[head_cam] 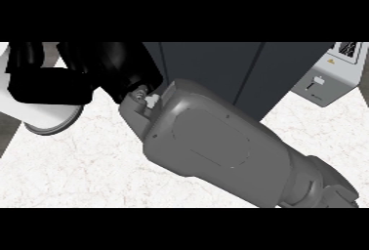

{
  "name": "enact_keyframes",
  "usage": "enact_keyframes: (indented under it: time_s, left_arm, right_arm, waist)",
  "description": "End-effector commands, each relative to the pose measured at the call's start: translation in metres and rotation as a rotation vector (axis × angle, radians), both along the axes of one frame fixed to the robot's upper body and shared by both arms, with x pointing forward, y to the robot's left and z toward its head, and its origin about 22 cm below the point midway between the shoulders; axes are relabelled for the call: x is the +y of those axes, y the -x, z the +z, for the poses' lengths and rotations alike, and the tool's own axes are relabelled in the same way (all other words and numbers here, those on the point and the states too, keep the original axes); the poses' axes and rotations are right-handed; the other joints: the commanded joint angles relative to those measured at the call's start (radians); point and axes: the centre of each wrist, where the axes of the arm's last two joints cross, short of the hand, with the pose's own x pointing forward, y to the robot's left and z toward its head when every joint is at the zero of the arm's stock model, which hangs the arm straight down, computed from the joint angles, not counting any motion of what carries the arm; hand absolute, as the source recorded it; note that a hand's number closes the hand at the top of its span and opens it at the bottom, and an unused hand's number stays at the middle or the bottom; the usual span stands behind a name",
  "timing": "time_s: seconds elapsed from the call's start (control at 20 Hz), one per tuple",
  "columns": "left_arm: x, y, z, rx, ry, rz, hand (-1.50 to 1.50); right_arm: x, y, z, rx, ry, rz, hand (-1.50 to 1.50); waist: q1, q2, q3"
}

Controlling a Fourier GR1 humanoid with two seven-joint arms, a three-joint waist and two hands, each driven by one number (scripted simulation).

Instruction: Pick up the wine, place it into the cabinet and close the cabinet

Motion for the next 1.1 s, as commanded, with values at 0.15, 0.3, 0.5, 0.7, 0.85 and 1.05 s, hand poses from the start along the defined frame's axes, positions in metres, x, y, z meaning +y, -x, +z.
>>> enact_keyframes:
  time_s: [0.15, 0.3, 0.5, 0.7, 0.85, 1.05]
  left_arm:
    - [0.006, 0.004, 0.012, 0.0, -0.004, 0.01, 1.5]
    - [0.008, 0.001, 0.006, -0.018, -0.009, 0.016, 1.5]
    - [0.007, -0.002, 0.008, -0.029, 0.011, 0.021, 1.5]
    - [0.002, -0.001, 0.017, -0.025, 0.005, 0.014, 1.5]
    - [0.004, -0.007, 0.023, -0.043, -0.004, 0.015, 1.5]
    - [-0.001, -0.005, 0.021, -0.019, -0.009, 0.012, 1.5]
  right_arm:
    - [-0.02, -0.068, -0.034, 0.044, 0.032, -0.137, 1.5]
    - [-0.035, -0.079, -0.048, 0.04, 0.07, -0.172, 1.5]
    - [-0.059, -0.094, -0.057, 0.018, 0.079, -0.198, 1.5]
    - [-0.075, -0.099, -0.077, 0.002, 0.113, -0.225, 1.5]
    - [-0.082, -0.103, -0.071, -0.022, 0.111, -0.23, 1.5]
    - [-0.087, -0.104, -0.078, -0.036, 0.111, -0.232, 1.5]
  waist:
    - [0.003, 0.004, 0.001]
    - [-0.011, 0.007, 0.0]
    - [-0.008, 0.018, 0.0]
    - [-0.005, 0.015, 0.002]
    - [-0.016, 0.027, 0.0]
    - [-0.023, 0.022, 0.001]
